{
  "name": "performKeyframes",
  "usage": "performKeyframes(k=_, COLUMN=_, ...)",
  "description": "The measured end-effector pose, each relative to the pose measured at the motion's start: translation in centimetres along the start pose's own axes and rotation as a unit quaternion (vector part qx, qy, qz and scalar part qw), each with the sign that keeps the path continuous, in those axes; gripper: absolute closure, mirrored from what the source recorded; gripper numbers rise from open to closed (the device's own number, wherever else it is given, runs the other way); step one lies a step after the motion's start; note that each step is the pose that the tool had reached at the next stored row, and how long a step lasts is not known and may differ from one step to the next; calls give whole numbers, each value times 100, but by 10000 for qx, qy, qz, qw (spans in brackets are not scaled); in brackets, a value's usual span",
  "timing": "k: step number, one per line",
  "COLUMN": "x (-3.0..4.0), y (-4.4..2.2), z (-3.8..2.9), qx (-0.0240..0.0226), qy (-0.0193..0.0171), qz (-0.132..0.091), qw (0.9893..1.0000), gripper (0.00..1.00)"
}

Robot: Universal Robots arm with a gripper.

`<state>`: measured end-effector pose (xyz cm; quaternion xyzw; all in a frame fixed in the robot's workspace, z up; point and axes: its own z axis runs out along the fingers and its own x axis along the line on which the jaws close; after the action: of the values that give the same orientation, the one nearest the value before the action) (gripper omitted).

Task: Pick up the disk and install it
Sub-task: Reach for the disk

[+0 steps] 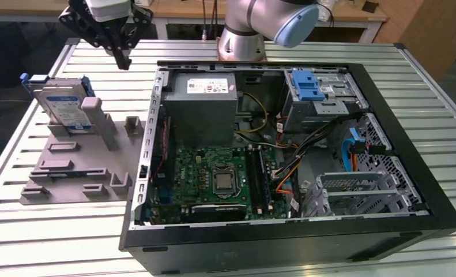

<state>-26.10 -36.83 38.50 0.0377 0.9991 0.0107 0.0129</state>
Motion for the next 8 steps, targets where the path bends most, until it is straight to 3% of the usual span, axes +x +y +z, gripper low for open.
performKeyframes(k=8, x=34, y=10, z=4, qx=0, qy=0, qz=0, qw=10000, gripper=89)
